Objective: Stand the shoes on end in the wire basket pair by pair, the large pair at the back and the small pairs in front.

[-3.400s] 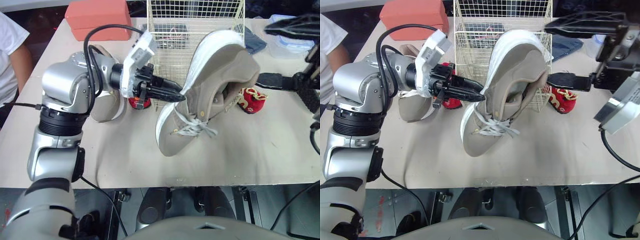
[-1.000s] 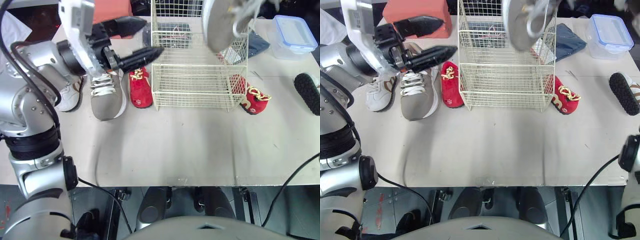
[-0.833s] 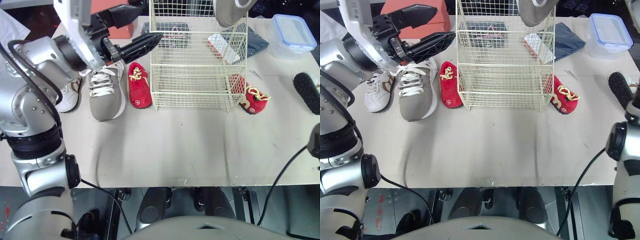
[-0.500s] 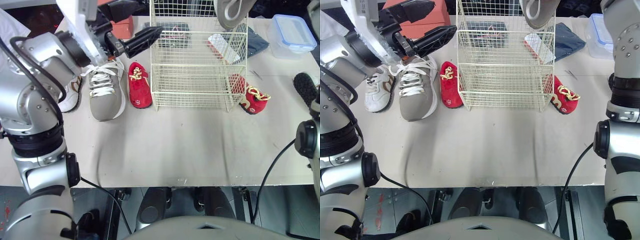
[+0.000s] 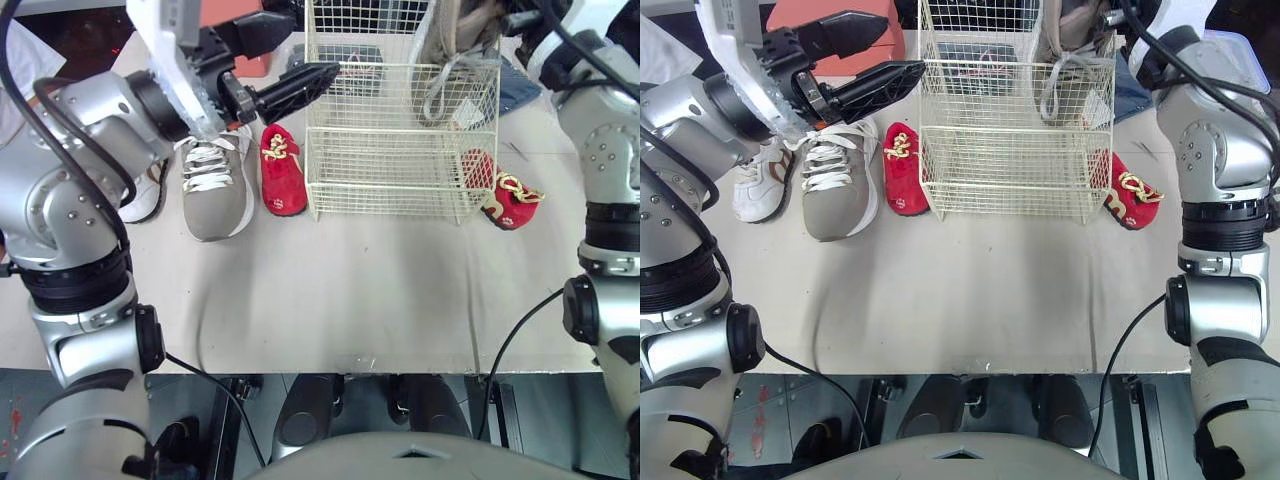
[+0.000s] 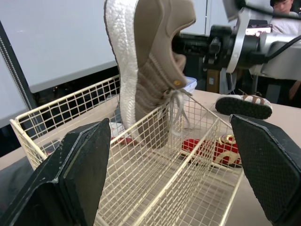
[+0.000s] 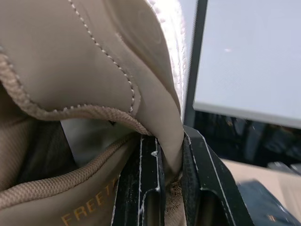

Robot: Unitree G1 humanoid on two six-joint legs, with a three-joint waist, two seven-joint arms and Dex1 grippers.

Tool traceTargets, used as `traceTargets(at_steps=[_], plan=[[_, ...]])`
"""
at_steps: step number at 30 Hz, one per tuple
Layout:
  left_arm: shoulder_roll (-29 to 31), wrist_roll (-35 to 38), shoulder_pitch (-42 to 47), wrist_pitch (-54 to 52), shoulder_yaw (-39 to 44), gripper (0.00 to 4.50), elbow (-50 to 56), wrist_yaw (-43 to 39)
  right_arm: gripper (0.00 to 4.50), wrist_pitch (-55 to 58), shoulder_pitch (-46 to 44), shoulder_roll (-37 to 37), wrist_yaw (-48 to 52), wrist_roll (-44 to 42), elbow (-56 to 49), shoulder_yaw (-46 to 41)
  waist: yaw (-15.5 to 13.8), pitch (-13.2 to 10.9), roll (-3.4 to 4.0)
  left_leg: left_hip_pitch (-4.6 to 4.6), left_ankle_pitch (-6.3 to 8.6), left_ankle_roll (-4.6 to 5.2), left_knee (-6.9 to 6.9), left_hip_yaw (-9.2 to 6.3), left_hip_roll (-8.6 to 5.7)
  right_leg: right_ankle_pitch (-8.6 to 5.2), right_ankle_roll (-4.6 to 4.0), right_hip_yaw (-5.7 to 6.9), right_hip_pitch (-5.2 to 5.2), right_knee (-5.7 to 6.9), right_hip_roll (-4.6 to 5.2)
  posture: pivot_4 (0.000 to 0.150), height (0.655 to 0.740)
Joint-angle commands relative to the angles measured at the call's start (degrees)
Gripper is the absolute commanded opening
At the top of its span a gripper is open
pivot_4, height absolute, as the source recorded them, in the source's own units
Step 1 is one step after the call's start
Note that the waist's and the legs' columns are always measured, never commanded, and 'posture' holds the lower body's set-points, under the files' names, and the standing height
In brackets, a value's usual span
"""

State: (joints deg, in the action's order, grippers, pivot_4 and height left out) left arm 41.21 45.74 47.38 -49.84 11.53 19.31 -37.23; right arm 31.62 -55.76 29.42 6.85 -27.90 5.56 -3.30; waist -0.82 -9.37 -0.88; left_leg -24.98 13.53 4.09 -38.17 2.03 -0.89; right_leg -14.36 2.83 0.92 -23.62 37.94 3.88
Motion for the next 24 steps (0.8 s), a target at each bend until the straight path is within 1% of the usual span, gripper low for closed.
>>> traceTargets(at_steps=[1, 6, 12, 13, 14, 15, 17, 18, 20, 22, 24], plan=[[1.1, 0.6, 0.2, 0.6, 1.4, 4.4, 1.3, -0.4, 0.0, 2.2, 3.0, -0.2, -1.7, 3.4, -1.3, -1.6, 0.0, 0.0, 0.0, 0.02, 0.0, 0.0, 0.0, 0.0, 0.0, 0.0, 0.0, 0.0, 0.01, 0.0, 0.0, 0.15, 0.74], [1.1, 0.3, -0.1, 0.7, 0.7, 4.4, 1.2, -0.8, 0.0, 4.0, 7.1, -3.0, -2.7, 4.7, -5.8, -1.3, 0.1, 0.0, -0.01, 0.04, 0.0, 0.0, 0.01, -0.01, 0.0, 0.0, 0.0, -0.01, 0.05, -0.01, -0.03, 0.15, 0.74], [1.2, -0.2, 0.0, 0.9, 0.1, 4.4, 1.0, -1.1, 0.0, 3.0, 6.5, -4.3, -2.1, 6.9, -6.7, -2.4, 0.1, 0.0, -0.01, 0.08, 0.0, -0.01, 0.01, -0.01, 0.0, 0.0, 0.0, -0.04, 0.05, -0.01, -0.09, 0.15, 0.74], [1.2, -0.3, 0.1, 1.0, -0.1, 4.5, 0.8, -1.2, 0.83, 2.0, 5.9, -4.0, -1.9, 7.5, -6.6, -2.9, 0.1, 0.0, -0.01, 0.08, 0.0, -0.01, 0.01, -0.01, 0.0, 0.0, 0.0, -0.03, 0.05, 0.0, -0.09, 0.15, 0.74], [1.1, -0.5, 0.2, 1.0, -0.1, 4.5, 0.7, -1.2, 1.29, 1.1, 5.4, -3.8, -1.6, 7.9, -6.4, -3.4, 0.1, 0.0, -0.01, 0.08, 0.0, -0.01, 0.02, -0.01, 0.0, 0.0, 0.0, -0.03, 0.05, -0.01, -0.09, 0.15, 0.74], [1.1, -0.5, 0.2, 1.0, -0.2, 4.5, 0.7, -1.2, 1.52, 0.5, 5.1, -3.7, -1.4, 8.2, -6.3, -3.6, 0.2, 0.0, -0.01, 0.08, 0.0, -0.01, 0.02, -0.01, 0.0, 0.0, 0.0, -0.04, 0.05, -0.01, -0.09, 0.15, 0.74], [1.0, -0.7, 0.1, 1.0, -0.3, 4.5, 0.7, -1.2, 2.25, -0.1, 4.6, -3.6, -0.7, 8.0, -6.2, -4.5, 0.3, 0.0, -0.01, 0.08, 0.0, -0.01, 0.02, 0.0, 0.0, 0.0, 0.0, -0.06, 0.05, 0.0, -0.1, 0.15, 0.74], [1.1, -0.8, -0.1, 0.9, -0.2, 4.5, 0.8, -1.1, 2.59, -0.1, 4.0, -2.5, 1.3, 7.3, -6.2, -5.1, 0.4, 0.0, -0.01, 0.08, 0.0, -0.01, 0.02, 0.0, 0.0, 0.0, 0.0, -0.07, 0.04, 0.0, -0.1, 0.15, 0.74], [1.5, -0.8, -0.7, 0.6, 0.2, 4.5, 0.9, -1.1, 3.63, 1.3, 3.4, 0.1, 6.6, 5.0, -7.0, -5.8, 0.4, 0.0, 0.01, 0.08, 0.0, -0.01, 0.04, 0.0, 0.0, 0.0, 0.0, -0.08, 0.02, 0.0, -0.12, 0.15, 0.74], [1.9, -0.8, -1.3, 0.5, 0.7, 4.5, 0.8, -1.2, 4.47, 4.0, 3.8, 2.0, 10.3, 2.5, -8.8, -6.5, 0.5, 0.0, 0.01, 0.07, 0.0, -0.01, 0.05, 0.0, 0.0, 0.0, 0.0, -0.08, 0.02, -0.01, -0.12, 0.15, 0.74], [2.2, -0.5, -1.8, 0.4, 1.0, 4.5, 0.7, -1.3, 4.47, 8.1, 4.5, 3.5, 13.2, -0.8, -11.0, -7.2, 0.6, 0.0, 0.01, 0.08, 0.0, -0.01, 0.05, 0.0, 0.01, 0.0, 0.0, -0.08, 0.03, -0.01, -0.11, 0.15, 0.74]])
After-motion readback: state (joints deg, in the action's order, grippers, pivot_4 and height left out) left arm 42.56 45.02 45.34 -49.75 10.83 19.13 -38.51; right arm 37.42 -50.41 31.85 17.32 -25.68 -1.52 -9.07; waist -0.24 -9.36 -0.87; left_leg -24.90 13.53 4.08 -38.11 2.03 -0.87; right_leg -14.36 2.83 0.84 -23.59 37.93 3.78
